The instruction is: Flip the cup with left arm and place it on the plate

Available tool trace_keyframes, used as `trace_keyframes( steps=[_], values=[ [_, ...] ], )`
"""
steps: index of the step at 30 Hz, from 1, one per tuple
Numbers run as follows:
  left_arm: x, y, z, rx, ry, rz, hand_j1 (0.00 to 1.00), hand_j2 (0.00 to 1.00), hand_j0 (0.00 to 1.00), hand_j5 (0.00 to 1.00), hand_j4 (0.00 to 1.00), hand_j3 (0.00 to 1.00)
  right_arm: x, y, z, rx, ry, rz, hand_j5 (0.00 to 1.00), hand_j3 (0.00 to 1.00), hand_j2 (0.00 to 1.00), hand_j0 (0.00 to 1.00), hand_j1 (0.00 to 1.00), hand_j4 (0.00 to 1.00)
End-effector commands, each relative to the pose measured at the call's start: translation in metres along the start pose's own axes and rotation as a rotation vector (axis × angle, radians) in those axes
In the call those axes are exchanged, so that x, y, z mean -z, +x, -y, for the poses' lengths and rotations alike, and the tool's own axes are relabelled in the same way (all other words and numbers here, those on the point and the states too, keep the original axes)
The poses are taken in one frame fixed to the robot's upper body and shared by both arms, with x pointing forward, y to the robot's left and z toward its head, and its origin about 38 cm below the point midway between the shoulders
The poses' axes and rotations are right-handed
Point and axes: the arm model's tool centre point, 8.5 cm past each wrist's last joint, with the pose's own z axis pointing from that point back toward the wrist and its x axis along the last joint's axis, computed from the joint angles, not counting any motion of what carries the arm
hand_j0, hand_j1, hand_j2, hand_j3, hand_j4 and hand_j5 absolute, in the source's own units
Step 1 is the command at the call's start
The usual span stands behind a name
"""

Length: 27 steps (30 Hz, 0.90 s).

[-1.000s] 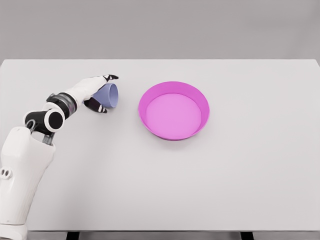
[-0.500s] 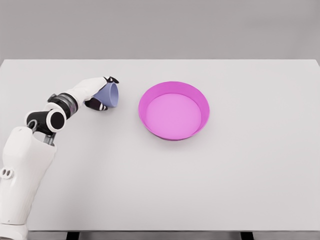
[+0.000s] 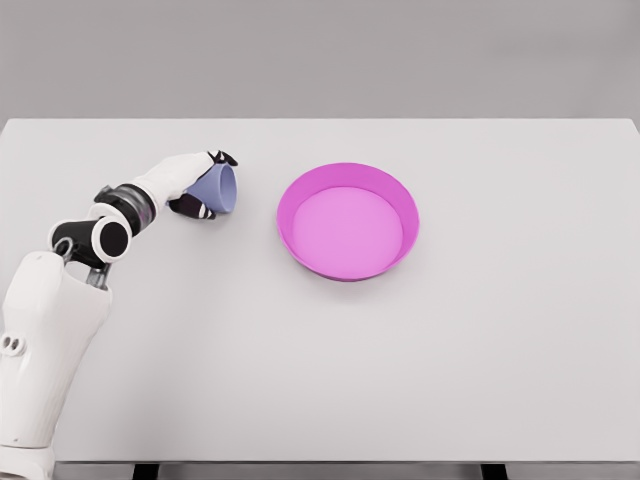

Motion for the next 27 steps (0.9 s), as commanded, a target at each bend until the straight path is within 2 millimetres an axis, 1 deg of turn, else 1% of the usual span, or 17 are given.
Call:
trace_keyframes(
  steps=[1, 6, 12, 14, 16, 20, 24, 27],
  values=[
    [-0.001, 0.000, -0.001, -0.001, 0.002, 0.003, 0.76, 0.76, 0.76, 0.76, 0.76, 0.76, 0.000, 0.000, 0.000, 0.000, 0.000, 0.000, 1.00, 1.00, 1.00, 1.00, 1.00, 1.00],
    [-0.004, 0.004, -0.004, 0.005, 0.014, 0.018, 0.76, 0.76, 0.76, 0.76, 0.76, 0.76, 0.000, 0.000, 0.000, 0.000, 0.000, 0.000, 1.00, 1.00, 1.00, 1.00, 1.00, 1.00],
    [-0.005, 0.002, -0.008, 0.007, 0.024, 0.024, 0.76, 0.76, 0.76, 0.76, 0.76, 0.76, 0.000, 0.000, 0.000, 0.000, 0.000, 0.000, 1.00, 1.00, 1.00, 1.00, 1.00, 1.00],
    [-0.005, 0.003, -0.009, -0.024, 0.022, 0.044, 0.76, 0.76, 0.76, 0.76, 0.76, 0.76, 0.000, 0.000, 0.000, 0.000, 0.000, 0.002, 1.00, 1.00, 1.00, 1.00, 1.00, 1.00],
    [-0.007, 0.000, -0.011, -0.017, 0.024, 0.041, 0.77, 0.77, 0.77, 0.77, 0.77, 0.77, 0.000, 0.000, 0.000, 0.000, 0.000, 0.000, 1.00, 1.00, 1.00, 1.00, 1.00, 1.00],
    [-0.007, 0.000, -0.016, -0.020, 0.033, 0.044, 0.77, 0.77, 0.77, 0.77, 0.77, 0.77, 0.000, 0.000, 0.000, 0.000, 0.000, 0.000, 1.00, 1.00, 1.00, 1.00, 1.00, 1.00],
    [-0.012, -0.002, -0.021, -0.071, 0.027, 0.121, 0.77, 0.77, 0.77, 0.77, 0.77, 0.77, 0.000, 0.000, 0.000, 0.000, 0.000, 0.000, 1.00, 1.00, 1.00, 1.00, 1.00, 1.00],
    [-0.013, -0.003, -0.023, -0.082, 0.034, 0.132, 0.77, 0.77, 0.77, 0.77, 0.77, 0.77, 0.000, 0.000, 0.000, 0.000, 0.000, 0.000, 1.00, 1.00, 1.00, 1.00, 1.00, 1.00]
  ],
)
